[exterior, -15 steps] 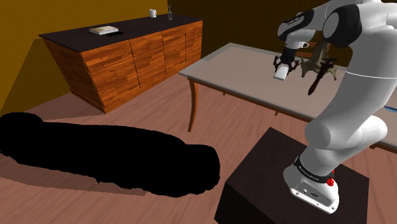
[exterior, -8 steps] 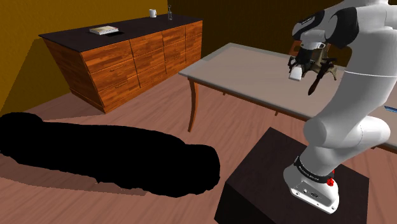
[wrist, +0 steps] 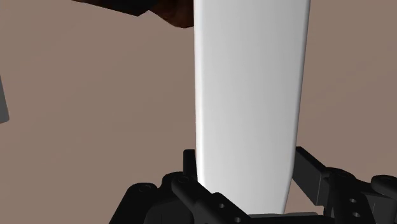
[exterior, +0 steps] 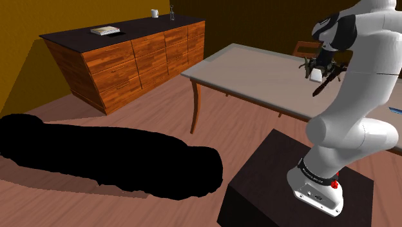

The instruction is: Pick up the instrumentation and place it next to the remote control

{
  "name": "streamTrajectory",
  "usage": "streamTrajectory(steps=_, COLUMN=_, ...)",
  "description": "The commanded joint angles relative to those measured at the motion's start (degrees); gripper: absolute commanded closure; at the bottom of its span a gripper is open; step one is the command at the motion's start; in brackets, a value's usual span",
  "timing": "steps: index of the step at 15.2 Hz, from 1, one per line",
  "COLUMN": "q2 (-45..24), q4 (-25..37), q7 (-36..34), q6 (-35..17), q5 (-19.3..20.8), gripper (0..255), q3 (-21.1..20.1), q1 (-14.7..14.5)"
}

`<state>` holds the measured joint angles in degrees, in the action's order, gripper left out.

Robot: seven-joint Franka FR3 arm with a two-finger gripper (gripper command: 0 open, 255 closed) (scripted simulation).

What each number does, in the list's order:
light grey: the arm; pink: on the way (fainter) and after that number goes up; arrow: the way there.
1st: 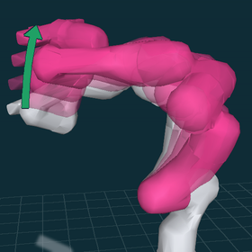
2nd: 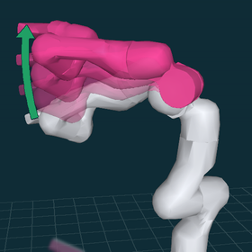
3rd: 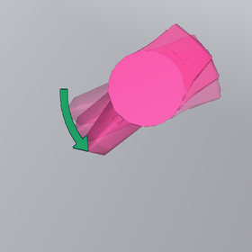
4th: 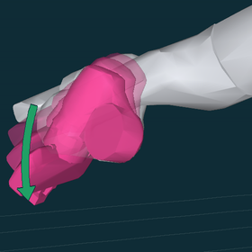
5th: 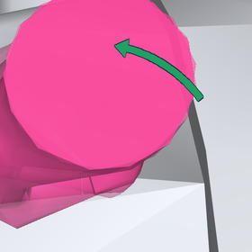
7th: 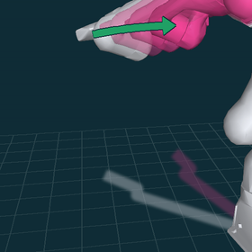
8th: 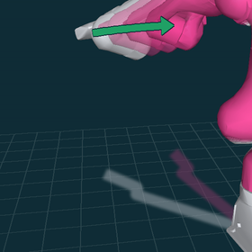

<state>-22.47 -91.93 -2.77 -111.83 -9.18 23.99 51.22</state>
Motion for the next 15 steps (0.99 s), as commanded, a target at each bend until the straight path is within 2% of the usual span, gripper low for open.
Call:
streamTrajectory(steps=1, q2=-2.4, q4=3.1, q7=2.7, q6=1.0, q5=-1.1, gripper=255, q3=0.4, q1=2.4)
streamTrajectory(steps=6, q2=-8.5, q4=12.3, q7=8.5, q6=4.4, q5=-3.5, gripper=255, q3=0.9, q1=8.7)
streamTrajectory(steps=11, q2=-16.2, q4=24.6, q7=13.0, q6=9.3, q5=-5.8, gripper=255, q3=0.7, q1=15.6)
streamTrajectory(steps=15, q2=-16.6, q4=22.1, q7=13.2, q6=6.5, q5=-6.0, gripper=255, q3=0.5, q1=15.3)
